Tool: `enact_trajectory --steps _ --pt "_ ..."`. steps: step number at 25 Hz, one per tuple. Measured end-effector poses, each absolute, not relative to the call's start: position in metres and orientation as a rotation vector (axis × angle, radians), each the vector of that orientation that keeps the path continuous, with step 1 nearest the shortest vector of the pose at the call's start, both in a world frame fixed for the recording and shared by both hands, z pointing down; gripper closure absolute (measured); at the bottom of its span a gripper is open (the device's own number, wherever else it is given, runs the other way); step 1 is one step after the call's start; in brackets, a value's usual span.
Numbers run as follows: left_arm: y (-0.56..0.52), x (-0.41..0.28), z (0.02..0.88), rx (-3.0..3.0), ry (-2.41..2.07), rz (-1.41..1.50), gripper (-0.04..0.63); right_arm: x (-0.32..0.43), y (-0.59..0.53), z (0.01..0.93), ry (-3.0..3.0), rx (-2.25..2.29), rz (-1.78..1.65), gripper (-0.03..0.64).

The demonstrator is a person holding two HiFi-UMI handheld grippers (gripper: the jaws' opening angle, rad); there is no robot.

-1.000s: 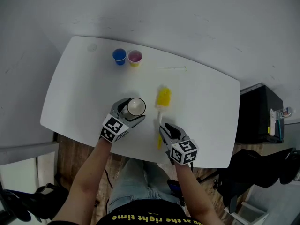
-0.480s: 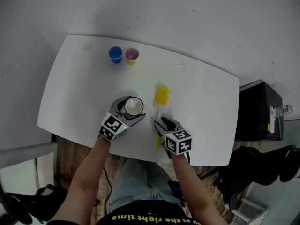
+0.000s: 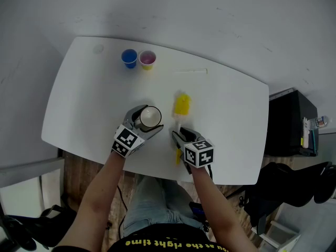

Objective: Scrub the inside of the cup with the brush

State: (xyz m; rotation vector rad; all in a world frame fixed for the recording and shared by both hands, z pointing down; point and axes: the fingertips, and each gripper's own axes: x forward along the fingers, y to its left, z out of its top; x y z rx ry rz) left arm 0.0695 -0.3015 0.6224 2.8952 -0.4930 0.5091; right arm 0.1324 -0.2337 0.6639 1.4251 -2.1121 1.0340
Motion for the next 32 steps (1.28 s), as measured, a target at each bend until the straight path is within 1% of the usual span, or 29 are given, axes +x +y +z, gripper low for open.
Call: enact_trajectory --steps 3,5,8,17,26,32 --pt "-0.301 0.069 0.623 2.895 -0.492 0.518 0.186 0.133 -0.235 0.665 -2.105 1.423 1.025 0.499" --pt "-0.3 0.067 0.623 2.89 -0.498 0.523 0.186 0.133 -0.234 0.665 -2.105 1.42 1.033 0.51" --pt "-0.299 0.062 0.62 2.865 -0.53 0.502 0.186 0.135 -0.231 0.663 -2.117 1.413 1.025 0.547" --pt "-0.295 0.038 0.606 2.844 -0.608 0.541 0.186 0.127 -0.212 0.629 -2.226 1.298 0.894 0.552" --pt "-0.277 0.026 0.576 2.823 -0.605 0.433 0.186 0.113 -0.187 0.575 -2.316 1.141 0.683 0.554" --pt "-0.263 0.02 0.537 2.829 -0.59 0.299 0.186 0.095 -0.171 0.541 -2.411 1.094 0.637 0.554"
